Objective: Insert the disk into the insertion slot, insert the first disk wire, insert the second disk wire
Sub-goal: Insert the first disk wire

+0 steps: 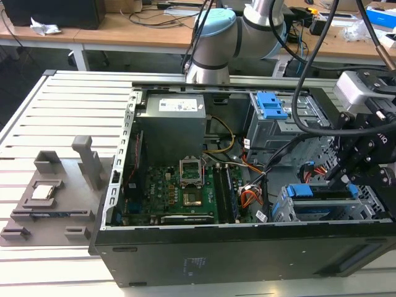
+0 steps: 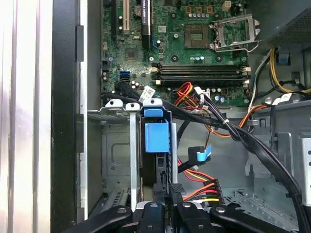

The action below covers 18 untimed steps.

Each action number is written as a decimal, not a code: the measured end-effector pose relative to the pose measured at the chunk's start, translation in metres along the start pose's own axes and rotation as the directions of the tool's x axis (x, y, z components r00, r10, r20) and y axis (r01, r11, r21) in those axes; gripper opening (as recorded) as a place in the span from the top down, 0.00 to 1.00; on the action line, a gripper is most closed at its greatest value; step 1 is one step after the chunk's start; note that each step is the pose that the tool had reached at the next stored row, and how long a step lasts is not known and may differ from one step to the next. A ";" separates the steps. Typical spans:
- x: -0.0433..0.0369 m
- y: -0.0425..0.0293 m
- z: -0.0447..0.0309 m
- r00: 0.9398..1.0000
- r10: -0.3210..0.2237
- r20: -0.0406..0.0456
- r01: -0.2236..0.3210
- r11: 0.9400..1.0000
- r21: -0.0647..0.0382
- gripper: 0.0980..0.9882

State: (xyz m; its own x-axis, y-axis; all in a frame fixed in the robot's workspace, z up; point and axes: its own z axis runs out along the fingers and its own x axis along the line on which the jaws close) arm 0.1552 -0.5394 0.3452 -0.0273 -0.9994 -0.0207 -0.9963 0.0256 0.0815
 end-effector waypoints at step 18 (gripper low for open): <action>0.0003 0.0010 0.0078 1.000 -0.012 0.002 0.012 1.000 0.000 0.93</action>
State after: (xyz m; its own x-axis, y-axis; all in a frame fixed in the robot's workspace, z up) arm 0.1536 -0.5395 0.3375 -0.0159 -0.9996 -0.0235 -0.9966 0.0139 0.0815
